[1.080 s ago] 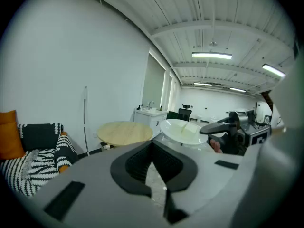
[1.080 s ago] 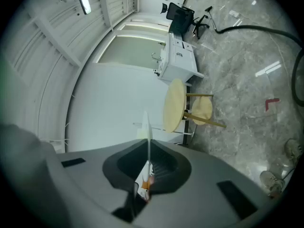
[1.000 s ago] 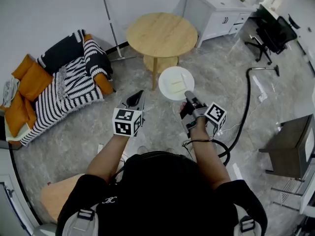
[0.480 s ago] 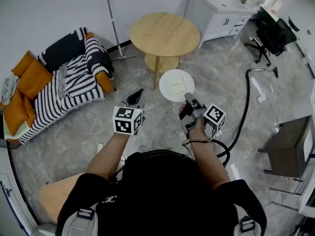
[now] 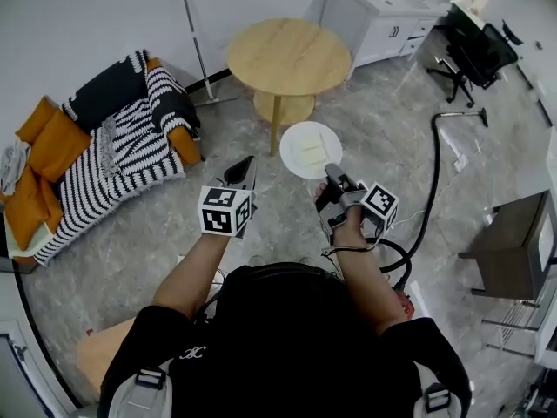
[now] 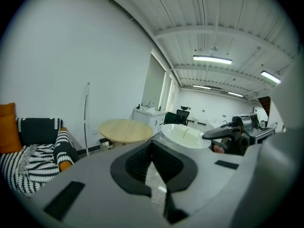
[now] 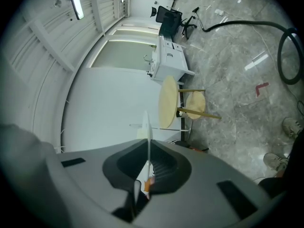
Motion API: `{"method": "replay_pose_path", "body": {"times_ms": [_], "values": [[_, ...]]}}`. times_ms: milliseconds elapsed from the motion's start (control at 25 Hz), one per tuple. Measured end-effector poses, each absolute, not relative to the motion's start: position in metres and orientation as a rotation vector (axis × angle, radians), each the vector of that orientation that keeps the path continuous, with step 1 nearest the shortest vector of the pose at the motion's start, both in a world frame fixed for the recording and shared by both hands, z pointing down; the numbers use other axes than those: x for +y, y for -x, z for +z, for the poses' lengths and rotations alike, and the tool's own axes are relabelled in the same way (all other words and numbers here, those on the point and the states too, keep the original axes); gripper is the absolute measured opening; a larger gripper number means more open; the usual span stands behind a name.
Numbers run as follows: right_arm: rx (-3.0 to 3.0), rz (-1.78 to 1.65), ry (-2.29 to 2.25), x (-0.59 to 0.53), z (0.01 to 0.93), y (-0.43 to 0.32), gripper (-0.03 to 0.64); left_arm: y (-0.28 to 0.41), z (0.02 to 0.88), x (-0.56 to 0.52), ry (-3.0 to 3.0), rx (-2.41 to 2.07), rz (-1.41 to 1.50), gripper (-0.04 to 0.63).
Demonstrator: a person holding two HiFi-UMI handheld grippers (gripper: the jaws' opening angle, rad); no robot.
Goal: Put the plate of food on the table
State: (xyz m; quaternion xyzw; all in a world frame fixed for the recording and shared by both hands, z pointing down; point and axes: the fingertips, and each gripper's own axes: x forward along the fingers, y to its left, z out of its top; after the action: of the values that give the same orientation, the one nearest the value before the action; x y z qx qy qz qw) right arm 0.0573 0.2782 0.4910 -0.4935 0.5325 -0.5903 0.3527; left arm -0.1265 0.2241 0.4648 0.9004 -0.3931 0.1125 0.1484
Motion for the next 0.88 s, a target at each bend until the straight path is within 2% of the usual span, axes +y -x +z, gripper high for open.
{"method": "replay_pose_path", "body": {"times_ms": [880], "values": [[1.331, -1.496, 1.282, 0.291, 0.504, 0.004, 0.023, 0.184, 0.484, 0.217, -2.639, -1.029, 0.359, 0.009]]}}
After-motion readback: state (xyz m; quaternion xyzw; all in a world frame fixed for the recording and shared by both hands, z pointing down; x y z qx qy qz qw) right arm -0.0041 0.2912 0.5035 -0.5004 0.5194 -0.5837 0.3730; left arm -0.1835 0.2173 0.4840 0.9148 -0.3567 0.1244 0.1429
